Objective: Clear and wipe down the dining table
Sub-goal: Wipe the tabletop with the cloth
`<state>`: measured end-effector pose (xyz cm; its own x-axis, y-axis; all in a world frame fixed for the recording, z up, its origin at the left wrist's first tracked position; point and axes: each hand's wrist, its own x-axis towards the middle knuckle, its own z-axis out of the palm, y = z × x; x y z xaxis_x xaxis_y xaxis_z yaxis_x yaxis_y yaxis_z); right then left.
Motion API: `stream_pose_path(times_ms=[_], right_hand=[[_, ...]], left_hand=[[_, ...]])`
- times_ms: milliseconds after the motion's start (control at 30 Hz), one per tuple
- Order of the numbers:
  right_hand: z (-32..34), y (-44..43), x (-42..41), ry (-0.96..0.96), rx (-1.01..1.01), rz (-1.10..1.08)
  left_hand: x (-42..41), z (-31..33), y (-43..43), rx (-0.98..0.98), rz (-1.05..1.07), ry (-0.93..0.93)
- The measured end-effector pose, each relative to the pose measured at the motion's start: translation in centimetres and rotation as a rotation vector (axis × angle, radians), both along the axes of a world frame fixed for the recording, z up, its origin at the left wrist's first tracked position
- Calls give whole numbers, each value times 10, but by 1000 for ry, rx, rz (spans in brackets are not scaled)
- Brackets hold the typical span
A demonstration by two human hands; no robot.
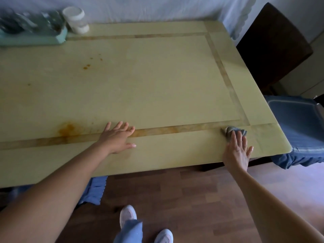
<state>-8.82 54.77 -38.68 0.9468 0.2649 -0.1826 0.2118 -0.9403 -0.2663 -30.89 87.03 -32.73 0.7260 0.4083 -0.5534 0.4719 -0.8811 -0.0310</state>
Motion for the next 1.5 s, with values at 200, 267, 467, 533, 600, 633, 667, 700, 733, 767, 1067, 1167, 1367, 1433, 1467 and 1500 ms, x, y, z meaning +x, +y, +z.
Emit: stream_pose_path(times_ms=[200,267,467,533,600,633,667,700,733,767,1067,1167,1367,1433,1467,1500], right_hand=[[2,31,-15,-19,47,-85],[1,56,-36,-19,29,-38],[-2,146,-126,-11,55,240],[-3,154,-134,-8,27,280],[-2,155,-131,4,1,251],[1,159,-132,21,-9,209],[4,166,-135,33,-1,159],[5,181,-145,39,18,115],[7,197,-157,32,48,108],[8,216,-174,13,65,145],[2,308,-328,72,145,985],[-8,289,-277,-15,72,982],[9,226,-187,-21,63,143],[10,236,-174,-1,55,-41],[11,249,-171,10,56,-97],[10,270,-169,8,63,-113]], left_hand=[[-4,-6,4,-25,-8,-37],[-7,-8,5,-36,-14,-58],[-12,-2,20,-140,-49,-51],[-27,3,33,-179,-45,-107],[-54,7,55,-165,-31,-191],[-70,8,71,-143,-15,-219],[-85,9,88,-118,8,-229],[-102,10,109,-93,40,-221],[-117,11,128,-71,83,-204],[-132,11,147,-54,128,-181],[-198,6,240,-31,180,104],[-200,5,257,19,142,158],[-205,-6,263,36,90,156],[-207,-8,264,50,84,127],[-208,-9,264,57,80,118],[-208,-10,267,60,74,110]])
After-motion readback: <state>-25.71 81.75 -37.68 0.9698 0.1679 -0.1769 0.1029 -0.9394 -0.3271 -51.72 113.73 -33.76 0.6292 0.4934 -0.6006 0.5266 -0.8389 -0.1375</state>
